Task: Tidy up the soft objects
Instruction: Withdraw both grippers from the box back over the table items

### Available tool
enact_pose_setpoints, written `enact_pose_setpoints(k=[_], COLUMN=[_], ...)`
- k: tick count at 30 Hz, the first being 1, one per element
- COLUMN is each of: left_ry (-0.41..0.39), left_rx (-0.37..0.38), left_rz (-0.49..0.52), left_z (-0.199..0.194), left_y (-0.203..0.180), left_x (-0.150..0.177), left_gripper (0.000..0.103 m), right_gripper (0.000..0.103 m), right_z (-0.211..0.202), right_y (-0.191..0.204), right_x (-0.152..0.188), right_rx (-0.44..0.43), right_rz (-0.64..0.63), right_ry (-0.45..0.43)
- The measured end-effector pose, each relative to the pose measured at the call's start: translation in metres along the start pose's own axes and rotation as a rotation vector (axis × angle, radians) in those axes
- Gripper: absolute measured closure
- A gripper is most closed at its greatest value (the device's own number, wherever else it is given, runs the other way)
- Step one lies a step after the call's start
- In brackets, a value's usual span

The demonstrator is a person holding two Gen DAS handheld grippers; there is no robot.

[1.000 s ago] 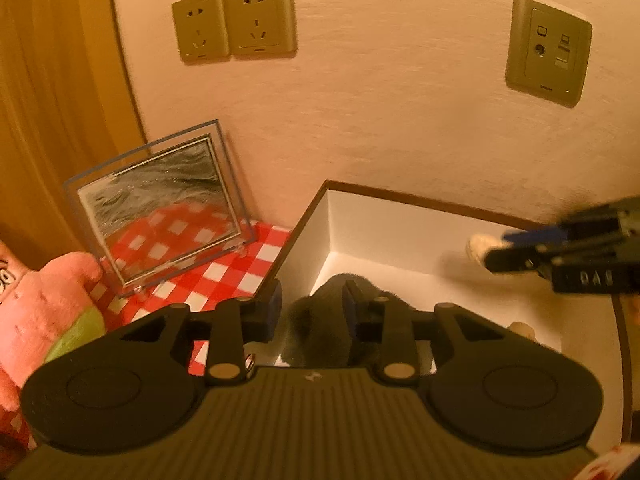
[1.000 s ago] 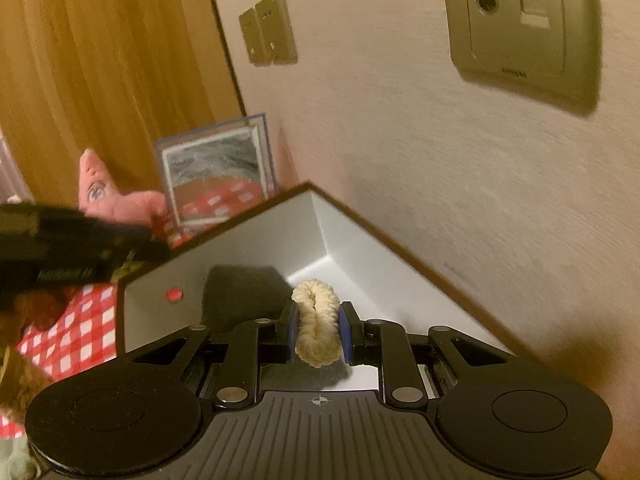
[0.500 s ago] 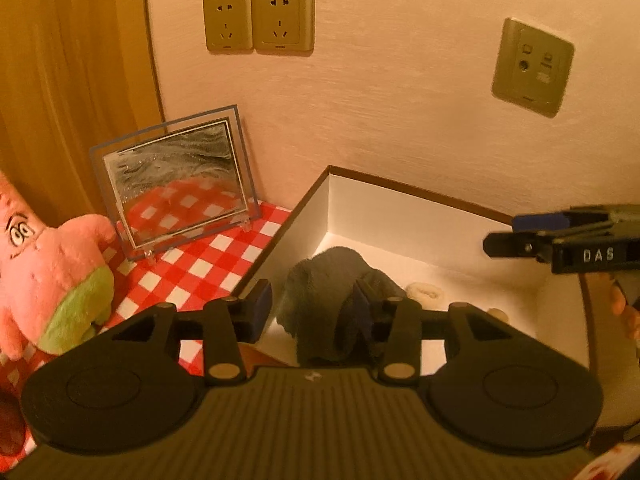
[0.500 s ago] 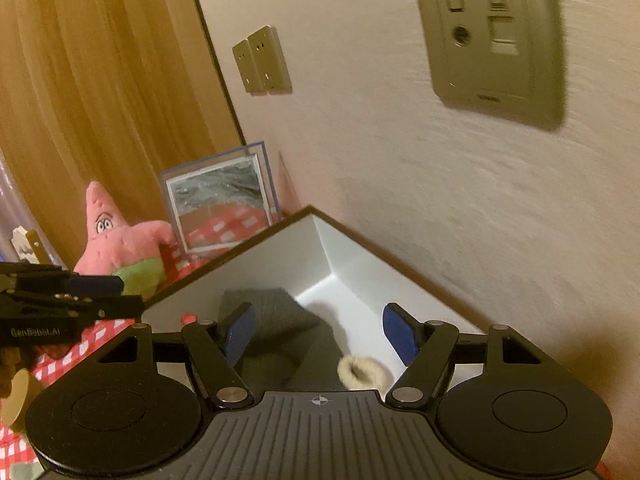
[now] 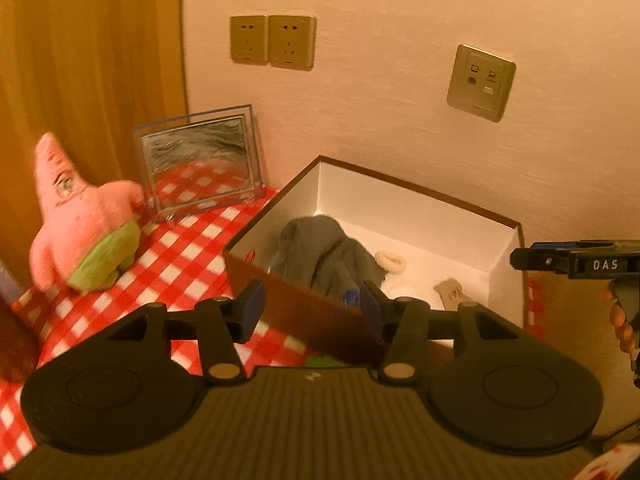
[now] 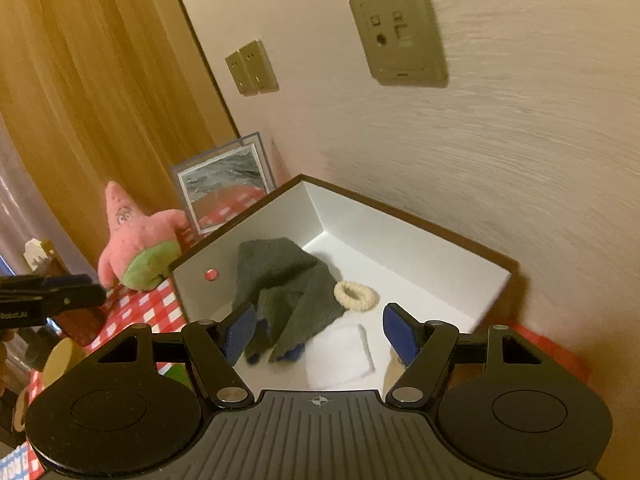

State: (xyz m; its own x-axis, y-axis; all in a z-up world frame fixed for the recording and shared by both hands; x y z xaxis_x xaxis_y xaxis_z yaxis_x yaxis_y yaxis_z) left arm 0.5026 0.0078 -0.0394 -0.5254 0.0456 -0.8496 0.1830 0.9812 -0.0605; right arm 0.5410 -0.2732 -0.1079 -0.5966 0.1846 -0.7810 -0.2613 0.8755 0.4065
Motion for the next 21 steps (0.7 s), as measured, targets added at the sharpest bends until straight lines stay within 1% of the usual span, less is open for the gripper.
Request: enact_pose_setpoints(k=[3, 6, 12, 21], left_ry=[0.006, -0.003, -0.007, 0.021], left_rx=[-0.023, -0.043, -0.098, -0.204], left_rz=[-0.019, -0.04, -0.081, -0.16], left_z=[-0.027, -0.055, -0.105, -0.16], left_y=[0.004, 0.009, 0.02, 0.044], left_x=[0.013, 0.025, 0.053, 0.102], left_gripper=[0.051, 0.047, 0.046, 0.046], right_gripper=[0.033, 0.033, 0.033, 0.033], right_z=[-0.025, -0.046, -0.079, -0.104], right_y=[0.007, 0.017, 0.039, 0.064], right_x=[0.008, 0.016, 0.035, 0.075], right_rx=[-0.011, -0.025, -0.057, -0.079], right_rz=[0.005, 0.007, -0.004, -0.029], right_ry=[-0.007, -0.011, -0.002, 0.064])
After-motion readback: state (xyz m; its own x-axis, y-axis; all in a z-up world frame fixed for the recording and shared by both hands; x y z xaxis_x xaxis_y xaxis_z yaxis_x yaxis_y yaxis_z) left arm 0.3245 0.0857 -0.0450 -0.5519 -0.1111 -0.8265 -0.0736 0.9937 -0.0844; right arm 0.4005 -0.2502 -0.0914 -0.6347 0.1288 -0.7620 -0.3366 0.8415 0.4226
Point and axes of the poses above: each gripper's, at about its wrist camera, not at the fingertips, and z roughly the way its jaws point, y to its left, x to its underside, the point moved 7 cm from there along z, roughly the way its jaws point, and after that the axes turned 8 degrees about -y, right-handed, at the moved point
